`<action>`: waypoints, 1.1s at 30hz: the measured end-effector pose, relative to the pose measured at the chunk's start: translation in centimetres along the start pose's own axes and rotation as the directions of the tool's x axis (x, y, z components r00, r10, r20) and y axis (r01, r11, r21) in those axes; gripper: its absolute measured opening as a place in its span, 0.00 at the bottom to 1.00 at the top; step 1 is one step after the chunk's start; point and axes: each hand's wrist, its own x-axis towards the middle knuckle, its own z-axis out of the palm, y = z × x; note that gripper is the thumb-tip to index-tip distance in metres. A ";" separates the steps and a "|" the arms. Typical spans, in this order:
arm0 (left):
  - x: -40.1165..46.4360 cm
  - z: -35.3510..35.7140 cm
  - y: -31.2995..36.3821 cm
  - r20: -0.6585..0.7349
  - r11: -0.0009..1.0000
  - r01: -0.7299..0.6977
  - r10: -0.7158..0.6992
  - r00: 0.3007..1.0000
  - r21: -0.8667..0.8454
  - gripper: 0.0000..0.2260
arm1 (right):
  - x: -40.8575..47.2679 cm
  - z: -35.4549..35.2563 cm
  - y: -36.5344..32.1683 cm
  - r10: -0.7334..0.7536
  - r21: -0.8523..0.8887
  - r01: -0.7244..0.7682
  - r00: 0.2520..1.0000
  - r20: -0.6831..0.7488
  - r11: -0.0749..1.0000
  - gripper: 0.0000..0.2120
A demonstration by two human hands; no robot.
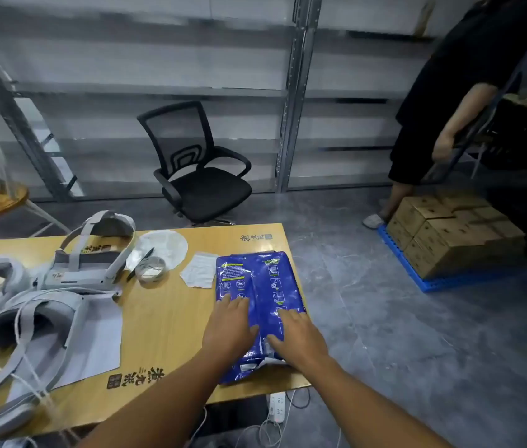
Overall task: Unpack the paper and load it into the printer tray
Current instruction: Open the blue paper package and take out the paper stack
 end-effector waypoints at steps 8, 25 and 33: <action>-1.2 0.7 -0.6 -0.078 0.994 0.078 -0.084 0.993 -0.074 0.23 | 0.0 4.4 -1.3 0.068 -0.002 -0.068 0.996 0.056 0.998 0.26; -2.5 1.3 -1.2 -0.078 0.997 0.074 -0.077 0.994 -0.030 0.25 | 1.2 8.1 -2.0 0.217 0.015 -0.216 0.975 -0.056 0.976 0.13; -2.0 3.5 -1.6 -0.092 0.998 0.042 -0.047 0.995 -0.052 0.24 | 1.4 8.2 -1.8 0.284 0.237 -0.257 0.955 -0.084 0.937 0.12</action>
